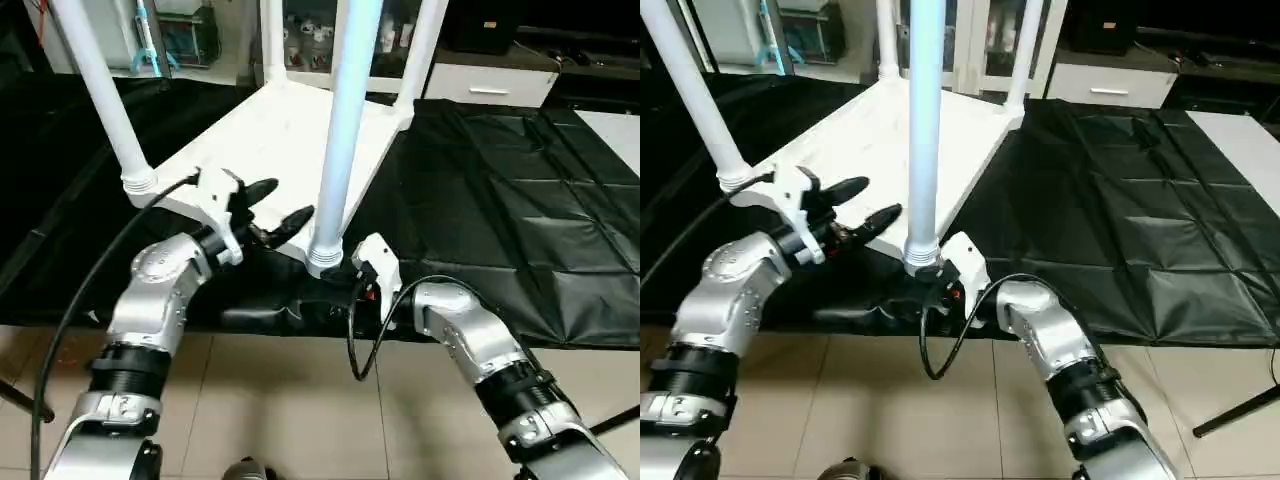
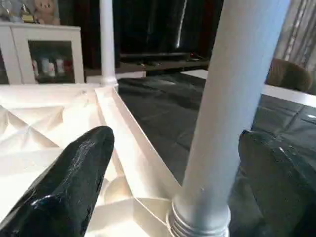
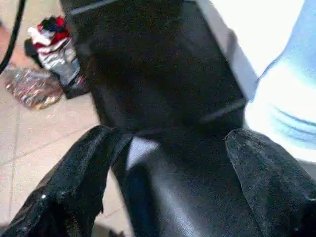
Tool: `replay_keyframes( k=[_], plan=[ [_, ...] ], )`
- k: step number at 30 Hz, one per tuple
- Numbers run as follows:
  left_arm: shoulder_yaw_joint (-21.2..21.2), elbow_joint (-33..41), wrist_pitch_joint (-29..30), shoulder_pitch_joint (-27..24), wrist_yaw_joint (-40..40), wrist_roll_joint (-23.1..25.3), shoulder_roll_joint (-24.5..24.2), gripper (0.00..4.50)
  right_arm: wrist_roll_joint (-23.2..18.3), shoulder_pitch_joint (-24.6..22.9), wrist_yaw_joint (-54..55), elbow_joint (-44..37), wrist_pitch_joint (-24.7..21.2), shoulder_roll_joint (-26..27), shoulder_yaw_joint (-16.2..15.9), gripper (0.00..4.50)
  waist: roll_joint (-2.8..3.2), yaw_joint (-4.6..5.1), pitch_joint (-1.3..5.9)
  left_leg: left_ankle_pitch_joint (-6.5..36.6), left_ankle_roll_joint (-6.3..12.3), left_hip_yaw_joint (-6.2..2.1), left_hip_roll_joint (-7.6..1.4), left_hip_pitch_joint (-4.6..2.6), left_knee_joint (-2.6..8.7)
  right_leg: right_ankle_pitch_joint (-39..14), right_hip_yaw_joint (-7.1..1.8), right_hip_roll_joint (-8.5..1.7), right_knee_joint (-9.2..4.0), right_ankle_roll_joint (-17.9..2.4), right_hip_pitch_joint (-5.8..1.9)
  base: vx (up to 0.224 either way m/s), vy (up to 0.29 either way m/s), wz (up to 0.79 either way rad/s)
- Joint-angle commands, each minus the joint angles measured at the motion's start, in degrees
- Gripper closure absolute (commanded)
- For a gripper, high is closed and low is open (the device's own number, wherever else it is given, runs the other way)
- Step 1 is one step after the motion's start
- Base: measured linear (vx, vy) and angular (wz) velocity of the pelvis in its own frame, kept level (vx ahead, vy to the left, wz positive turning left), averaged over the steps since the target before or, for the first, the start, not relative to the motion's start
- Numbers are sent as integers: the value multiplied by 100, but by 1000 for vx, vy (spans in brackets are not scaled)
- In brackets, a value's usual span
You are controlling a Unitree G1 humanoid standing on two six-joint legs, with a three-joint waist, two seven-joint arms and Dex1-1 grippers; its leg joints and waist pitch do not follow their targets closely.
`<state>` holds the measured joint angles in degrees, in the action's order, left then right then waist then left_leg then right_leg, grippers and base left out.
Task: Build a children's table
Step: Rotate table base
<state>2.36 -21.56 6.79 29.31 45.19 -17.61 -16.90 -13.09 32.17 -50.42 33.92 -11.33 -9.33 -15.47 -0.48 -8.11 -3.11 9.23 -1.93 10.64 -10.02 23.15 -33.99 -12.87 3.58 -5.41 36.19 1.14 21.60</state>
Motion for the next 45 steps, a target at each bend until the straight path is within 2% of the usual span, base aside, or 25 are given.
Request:
replay_keyframes(
  k=[1, 2, 5, 6, 9, 15, 17, 19, 20, 22, 24, 25, 28, 30, 34, 36, 37, 38, 39, 40, 41, 42, 43, 44, 45],
  plan=[
    [-29, 228, 221, -52, 72, -64, -43, 4, 64, 142, 187, 227, 239, -9, 178, 61, 16, 21, 424, 1165, -150, -122, -353, -218, 454, 210, -223, -396, -300, -1451, -138, 0, 0, 0],
    [-99, 435, 427, -190, 206, -126, -134, 4, 202, 245, 546, 538, 423, 13, 254, 61, 80, 10, 423, 1202, -175, -120, -346, -235, 451, 191, -227, -374, -304, -1430, -130, 0, 0, 0],
    [-351, 967, 803, -562, 597, -232, -378, 4, 352, 406, 1248, 1069, 635, 23, 479, 61, 73, 48, 399, 1453, -340, -121, -350, -230, 501, -22, -229, -363, -325, -1404, -115, 0, 0, 0],
    [-499, 1233, 911, -771, 770, -244, -506, 4, 364, 435, 1493, 1211, 714, -11, 610, 61, 103, 37, 394, 1623, -423, -112, -347, -261, 510, -231, -233, -359, -343, -1394, -90, 0, 0, 0],
    [-681, 1606, 998, -1106, 874, -201, -638, 4, 348, 401, 1918, 1325, 858, -165, 891, 61, 104, 22, 381, 1929, -576, -104, -356, -301, 529, -503, -252, -351, -377, -1287, -60, 0, 0, 0],
    [-711, 1824, 997, -1269, 690, -155, -552, 4, 295, 177, 2272, 1226, 1047, -455, 1246, 61, 54, 54, 391, 1724, -501, -96, -330, -227, 520, -344, -268, -342, -376, -1134, -121, 0, 0, 0],
    [-637, 1887, 881, -1300, 294, -40, -331, 4, 156, -150, 2328, 878, 1087, -723, 1576, 61, 65, 35, 411, 1435, -361, -78, -316, -220, 469, -3, -279, -323, -362, -1142, -151, 0, 0, 0],
    [-558, 1803, 703, -1296, -164, 173, -141, 4, 39, -455, 2098, 357, 931, -820, 1660, 61, 106, 23, 395, 1453, -318, -77, -328, -221, 470, 84, -290, -296, -390, -1064, -153, 0, 0, 0],
    [-518, 1774, 611, -1305, -479, 306, -38, 4, -38, -639, 1922, 30, 836, -857, 1679, 61, 44, 41, 427, 1319, -222, -101, -312, -191, 453, 245, -272, -313, -357, -1050, -193, 0, 0, 0],
    [-329, 1688, 367, -1404, -1401, 624, 292, 4, -237, -1441, 1450, -1479, 401, -961, 1487, 61, 75, 51, 409, 1325, -80, -112, -340, -186, 433, 396, -295, -292, -377, -907, -182, 0, 0, 0],
    [-248, 1680, 306, -1486, -1748, 699, 417, 4, -329, -1784, 1451, -2099, 222, -991, 1386, 61, 25, 37, 423, 1189, 79, -145, -340, -159, 427, 589, -288, -310, -382, -820, -230, 0, 0, 0],
    [-177, 1659, 223, -1558, -2034, 763, 539, 4, -321, -2039, 1556, -2522, 141, -998, 1322, 61, 2, 85, 412, 1151, 135, -147, -323, -132, 441, 440, -282, -299, -395, -854, -222, 0, 0, 0],
    [34, 1564, 330, -1618, -2676, 792, 823, 4, -156, -2397, 2218, -3031, 86, -832, 1349, 61, -3, 157, 365, 1554, 35, -112, -340, -196, 459, -430, -307, -293, -490, -962, -124, 0, 0, 0],
    [87, 1549, 369, -1630, -2832, 804, 900, 4, -124, -2478, 2394, -3135, 85, -799, 1356, 61, 14, 176, 342, 1924, -106, -121, -340, -223, 488, -1183, -316, -296, -561, -859, -73, 0, 0, 0],
    [-45, 1263, -45, -1362, -3551, 1432, 1057, 4, 336, -2430, 3459, -3338, -2, -321, 1640, 61, 34, 219, 323, 2133, -363, -153, -350, -247, 530, -1310, -318, -214, -577, -664, -4, 0, 0, 0],
    [-102, 1249, -88, -1206, -3841, 1602, 1181, 4, 414, -2381, 3731, -3509, -200, -184, 1734, 61, 104, 256, 346, 2510, -840, -313, -488, -361, 604, -764, -226, -49, -501, -634, -13, 0, 0, 0],
    [-124, 1304, -63, -1193, -3874, 1605, 1211, 4, 419, -2366, 3771, -3556, -240, -189, 1726, 61, 128, 279, 350, 2602, -902, -369, -554, -388, 637, -564, -189, -7, -471, -673, -15, 0, 0, 0],
    [-133, 1341, -40, -1195, -3879, 1598, 1226, 4, 415, -2361, 3797, -3583, -258, -199, 1712, 61, 214, 341, 351, 2785, -945, -570, -836, -436, 802, -245, -82, 54, -320, -758, 0, 0, 0, 0],
    [-142, 1366, -41, -1202, -3908, 1615, 1227, 4, 392, -2356, 3789, -3610, -292, -220, 1683, 61, 259, 377, 355, 2796, -911, -670, -993, -441, 907, -106, -25, 65, -199, -774, 11, 0, 0, 0],
    [-148, 1406, -22, -1218, -3965, 1637, 1236, 4, 360, -2353, 3771, -3645, -328, -255, 1640, 61, 279, 452, 374, 2683, -634, -733, -1154, -441, 982, 73, 37, 54, -18, -790, 45, 8, -85, 2],
    [-150, 1437, -9, -1234, -4019, 1660, 1239, 4, 351, -2357, 3762, -3678, -359, -290, 1603, 61, 271, 470, 381, 2575, -451, -740, -1182, -434, 990, 106, 49, 31, 18, -820, 51, 0, -142, -5],
    [-159, 1467, -38, -1250, -4053, 1689, 1234, 4, 357, -2363, 3741, -3709, -393, -335, 1565, 61, 210, 505, 393, 2372, -77, -718, -1169, -404, 985, 139, 50, -20, 36, -983, 47, 0, -142, -5],
    [-149, 1509, -35, -1269, -4054, 1673, 1241, 4, 350, -2376, 3700, -3736, -404, -360, 1544, 61, 127, 511, 398, 2272, 317, -636, -1100, -393, 937, 307, 29, -90, -24, -1411, 68, -4, -204, 1],
    [-76, 1524, -1, -1283, -4054, 1567, 1317, 4, 384, -2400, 3681, -3775, -429, -336, 1551, 61, 5, 531, 402, 2260, 776, -351, -750, -313, 678, 513, 4, -158, -255, -2184, 61, 1, -217, 8],
    [-87, 1585, -22, -1304, -4028, 1593, 1322, 4, 439, -2445, 3680, -3817, -465, -317, 1572, 61, -236, 403, 437, 1755, 1024, 127, 284, 17, -514, 69, -163, -350, -798, -2619, -231, 1, -217, 8]
  ],
)
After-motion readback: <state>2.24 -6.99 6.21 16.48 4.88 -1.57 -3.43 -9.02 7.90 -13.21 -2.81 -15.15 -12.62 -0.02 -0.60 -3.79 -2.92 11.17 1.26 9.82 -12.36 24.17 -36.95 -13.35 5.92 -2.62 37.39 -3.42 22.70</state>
